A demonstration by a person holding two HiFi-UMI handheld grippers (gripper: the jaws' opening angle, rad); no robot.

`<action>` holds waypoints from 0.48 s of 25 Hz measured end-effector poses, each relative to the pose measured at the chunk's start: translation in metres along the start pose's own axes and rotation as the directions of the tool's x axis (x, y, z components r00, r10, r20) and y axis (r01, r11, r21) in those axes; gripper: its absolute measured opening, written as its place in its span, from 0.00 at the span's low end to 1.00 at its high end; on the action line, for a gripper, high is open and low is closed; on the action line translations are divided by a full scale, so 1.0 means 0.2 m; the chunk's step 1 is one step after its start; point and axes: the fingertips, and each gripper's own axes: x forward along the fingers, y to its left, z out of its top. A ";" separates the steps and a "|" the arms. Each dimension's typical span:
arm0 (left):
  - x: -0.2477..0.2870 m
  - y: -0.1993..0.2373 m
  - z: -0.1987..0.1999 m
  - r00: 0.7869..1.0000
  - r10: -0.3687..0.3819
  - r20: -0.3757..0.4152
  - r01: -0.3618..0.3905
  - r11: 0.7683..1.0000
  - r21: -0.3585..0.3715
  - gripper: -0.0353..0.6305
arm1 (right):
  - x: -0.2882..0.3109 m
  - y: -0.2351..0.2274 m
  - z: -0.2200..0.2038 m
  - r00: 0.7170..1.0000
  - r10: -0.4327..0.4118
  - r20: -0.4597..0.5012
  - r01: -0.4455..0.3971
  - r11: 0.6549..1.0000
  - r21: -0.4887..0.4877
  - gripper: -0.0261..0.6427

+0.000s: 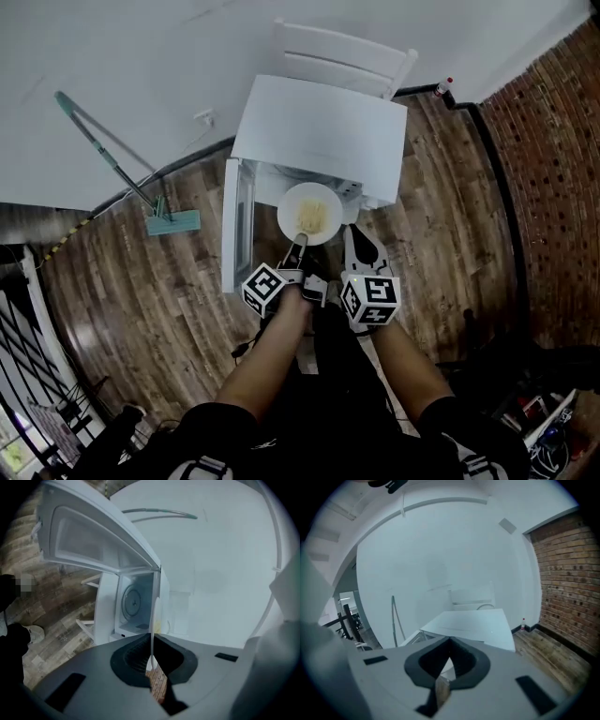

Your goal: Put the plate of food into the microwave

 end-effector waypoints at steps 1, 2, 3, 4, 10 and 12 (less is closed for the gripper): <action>0.02 0.04 0.01 1.000 0.003 0.024 -0.003 1.000 0.000 0.07 | 0.04 -0.01 -0.03 1.000 0.030 -0.004 -0.030 0.999 -0.015 0.05; 0.04 0.09 0.01 0.999 0.006 0.038 -0.006 1.000 0.005 0.07 | 0.07 -0.01 -0.05 0.999 0.054 -0.004 -0.054 0.998 -0.028 0.05; 0.07 0.15 0.02 0.999 0.011 0.041 -0.011 1.000 0.014 0.07 | 0.10 -0.02 -0.08 0.997 0.072 0.002 -0.072 0.997 -0.036 0.05; 0.10 0.21 0.02 0.999 0.018 0.039 -0.018 1.000 0.023 0.07 | 0.13 -0.04 -0.11 0.996 0.084 0.012 -0.083 0.996 -0.039 0.05; 0.38 0.49 0.16 0.998 -0.040 0.051 0.037 0.998 0.054 0.07 | 0.40 -0.16 -0.44 0.993 0.092 0.070 -0.090 0.995 -0.031 0.05; 0.48 0.53 0.22 0.997 -0.060 0.051 0.055 0.994 0.095 0.07 | 0.51 -0.19 -0.54 0.989 0.100 0.106 -0.098 0.995 -0.022 0.05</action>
